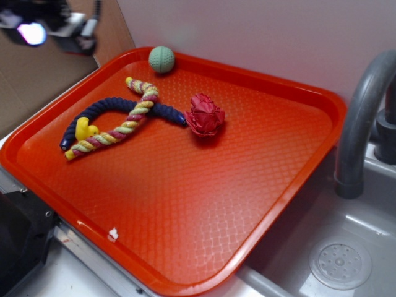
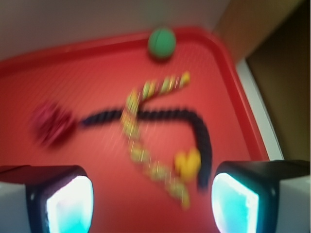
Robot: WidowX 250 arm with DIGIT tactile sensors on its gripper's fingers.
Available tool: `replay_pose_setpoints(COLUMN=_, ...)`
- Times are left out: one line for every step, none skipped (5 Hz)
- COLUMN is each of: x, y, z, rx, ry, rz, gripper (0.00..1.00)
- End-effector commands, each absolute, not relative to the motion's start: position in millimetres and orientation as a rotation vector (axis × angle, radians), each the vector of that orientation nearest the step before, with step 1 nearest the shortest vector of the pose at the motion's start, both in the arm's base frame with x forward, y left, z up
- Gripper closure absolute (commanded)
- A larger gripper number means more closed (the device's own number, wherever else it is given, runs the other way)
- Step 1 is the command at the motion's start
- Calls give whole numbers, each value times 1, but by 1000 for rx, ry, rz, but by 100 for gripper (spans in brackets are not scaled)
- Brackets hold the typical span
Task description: Grab the green ball.
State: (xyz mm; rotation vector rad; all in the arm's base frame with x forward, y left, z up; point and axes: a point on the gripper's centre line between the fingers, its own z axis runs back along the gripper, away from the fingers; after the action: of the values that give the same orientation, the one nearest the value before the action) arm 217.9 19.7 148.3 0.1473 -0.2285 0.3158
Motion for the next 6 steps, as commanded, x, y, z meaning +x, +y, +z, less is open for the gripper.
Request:
replay_pose_setpoints(x=317, y=80, z=100, rx=242, ry=-263, rz=277, gripper=0)
replay_pose_setpoints(x=323, y=100, z=82, rx=219, ry=-212, rz=237, gripper=0)
replay_pose_setpoints(x=327, y=121, z=75, rx=128, ry=-160, rz=222, gripper=0)
replay_pose_setpoints(x=331, y=131, z=67, rx=116, ry=-152, rz=227, gripper=0)
replay_pose_setpoints(x=337, y=110, z=69, rx=78, ry=-154, rz=165, gripper=0)
replay_pose_setpoints(x=344, y=84, z=72, rx=7, ry=-140, rz=132, gripper=0)
